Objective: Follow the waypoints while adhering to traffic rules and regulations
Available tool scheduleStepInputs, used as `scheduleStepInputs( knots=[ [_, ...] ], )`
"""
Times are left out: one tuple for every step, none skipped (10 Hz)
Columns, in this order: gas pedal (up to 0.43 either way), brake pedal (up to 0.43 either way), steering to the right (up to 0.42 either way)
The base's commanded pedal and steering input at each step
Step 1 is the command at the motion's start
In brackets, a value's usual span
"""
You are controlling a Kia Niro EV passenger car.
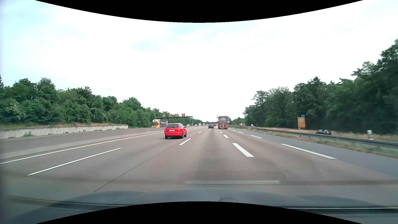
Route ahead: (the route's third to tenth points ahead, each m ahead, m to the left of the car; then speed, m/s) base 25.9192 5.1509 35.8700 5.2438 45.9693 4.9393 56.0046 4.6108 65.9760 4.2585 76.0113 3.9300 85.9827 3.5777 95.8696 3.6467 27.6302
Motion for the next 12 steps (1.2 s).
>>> scheduleStepInputs(
  knots=[
    [0.157, 0.0, -0.003],
    [0.157, 0.0, -0.003],
    [0.157, 0.0, -0.003],
    [0.157, 0.0, -0.003],
    [0.157, 0.0, -0.004],
    [0.157, 0.0, -0.003],
    [0.157, 0.0, -0.003],
    [0.157, 0.0, -0.003],
    [0.157, 0.0, -0.003],
    [0.157, 0.0, -0.003],
    [0.157, 0.0, -0.003],
    [0.157, 0.0, -0.003]
  ],
)
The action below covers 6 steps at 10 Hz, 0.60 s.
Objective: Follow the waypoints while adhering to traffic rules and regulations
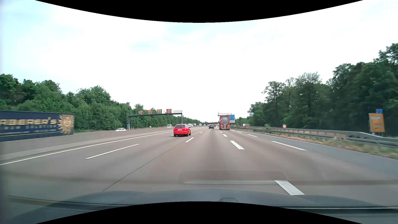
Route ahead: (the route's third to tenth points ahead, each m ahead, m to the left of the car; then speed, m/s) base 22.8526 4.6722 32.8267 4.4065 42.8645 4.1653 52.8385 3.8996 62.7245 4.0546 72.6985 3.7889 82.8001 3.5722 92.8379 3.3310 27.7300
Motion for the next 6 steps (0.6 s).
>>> scheduleStepInputs(
  knots=[
    [0.157, 0.0, -0.003],
    [0.157, 0.0, -0.003],
    [0.157, 0.0, -0.003],
    [0.157, 0.0, -0.003],
    [0.157, 0.0, -0.003],
    [0.157, 0.0, -0.003]
  ],
)
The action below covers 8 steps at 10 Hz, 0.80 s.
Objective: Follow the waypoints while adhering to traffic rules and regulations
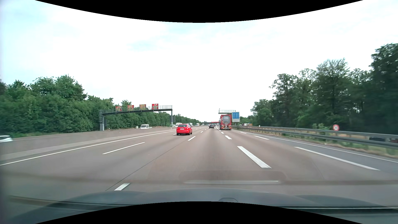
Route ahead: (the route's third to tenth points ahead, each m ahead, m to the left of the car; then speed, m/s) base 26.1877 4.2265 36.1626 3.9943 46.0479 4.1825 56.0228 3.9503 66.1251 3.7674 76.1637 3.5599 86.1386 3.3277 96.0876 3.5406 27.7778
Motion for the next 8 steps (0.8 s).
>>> scheduleStepInputs(
  knots=[
    [0.157, 0.0, -0.002],
    [0.157, 0.0, -0.003],
    [0.157, 0.0, -0.003],
    [0.157, 0.0, -0.003],
    [0.157, 0.0, -0.003],
    [0.157, 0.0, -0.003],
    [0.157, 0.0, -0.003],
    [0.157, 0.0, -0.003]
  ],
)
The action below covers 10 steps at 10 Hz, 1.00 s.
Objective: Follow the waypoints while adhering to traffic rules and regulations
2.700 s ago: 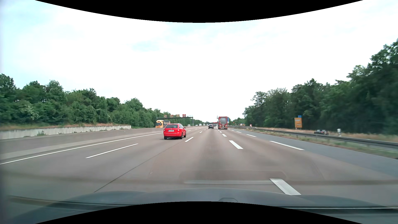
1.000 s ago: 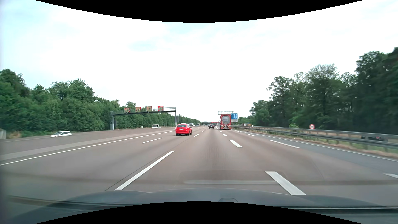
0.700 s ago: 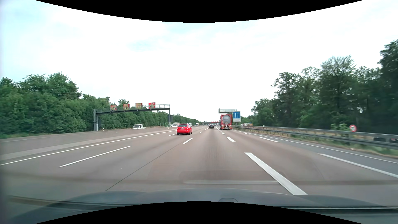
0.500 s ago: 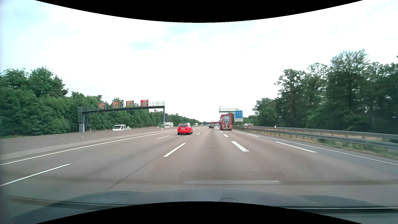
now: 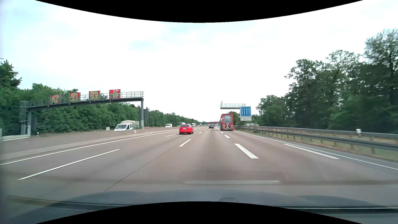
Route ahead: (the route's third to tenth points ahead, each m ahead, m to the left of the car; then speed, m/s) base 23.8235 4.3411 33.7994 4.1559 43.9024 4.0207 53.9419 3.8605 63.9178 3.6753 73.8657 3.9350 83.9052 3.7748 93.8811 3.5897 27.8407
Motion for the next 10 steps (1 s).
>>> scheduleStepInputs(
  knots=[
    [0.157, 0.0, -0.003],
    [0.157, 0.0, -0.003],
    [0.157, 0.0, -0.003],
    [0.157, 0.0, -0.002],
    [0.157, 0.0, -0.003],
    [0.157, 0.0, -0.003],
    [0.157, 0.0, -0.003],
    [0.157, 0.0, -0.003],
    [0.157, 0.0, -0.003],
    [0.157, 0.0, -0.003]
  ],
)
